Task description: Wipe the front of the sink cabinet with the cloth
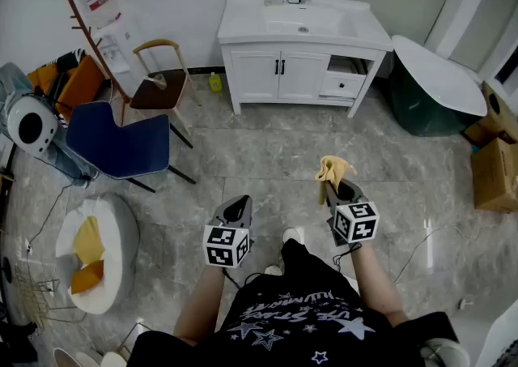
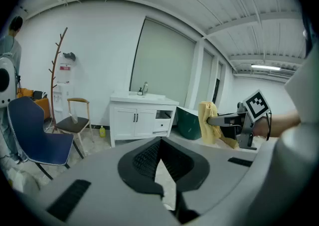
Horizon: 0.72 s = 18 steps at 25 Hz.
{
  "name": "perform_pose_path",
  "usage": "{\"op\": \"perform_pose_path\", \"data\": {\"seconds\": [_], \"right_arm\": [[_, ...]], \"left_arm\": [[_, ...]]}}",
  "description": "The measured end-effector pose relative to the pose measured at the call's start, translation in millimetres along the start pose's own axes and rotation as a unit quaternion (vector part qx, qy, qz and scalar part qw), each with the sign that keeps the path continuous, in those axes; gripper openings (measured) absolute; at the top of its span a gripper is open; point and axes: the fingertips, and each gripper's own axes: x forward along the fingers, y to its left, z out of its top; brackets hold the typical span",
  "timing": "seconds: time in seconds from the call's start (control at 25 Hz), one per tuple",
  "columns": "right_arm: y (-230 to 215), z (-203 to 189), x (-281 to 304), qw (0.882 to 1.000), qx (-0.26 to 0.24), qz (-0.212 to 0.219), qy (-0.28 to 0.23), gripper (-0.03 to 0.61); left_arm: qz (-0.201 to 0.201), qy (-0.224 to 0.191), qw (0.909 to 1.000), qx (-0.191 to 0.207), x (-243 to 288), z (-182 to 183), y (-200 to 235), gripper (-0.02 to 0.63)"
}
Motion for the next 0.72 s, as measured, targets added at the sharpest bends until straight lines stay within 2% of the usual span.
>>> {"op": "perform_pose_path", "data": {"seconds": [0.24, 0.56, 0.72], "right_arm": [[18, -2, -2, 1.0, -0.015, 0.013, 0.001, 0.074], [39, -20, 9, 1.0, -0.01, 0.024, 0.015, 0.074], [50, -22, 13, 1.0, -0.007, 0.028, 0.01, 0.074]], "left_arm": [[0.007, 0.003, 0.9999, -0.008, -17, -12, 5, 0.015], [0.029, 0.015, 0.9987, -0.037, -40, -44, 22, 0.015], [0.038, 0.011, 0.9982, -0.044, -47, -45, 32, 0.015]]}}
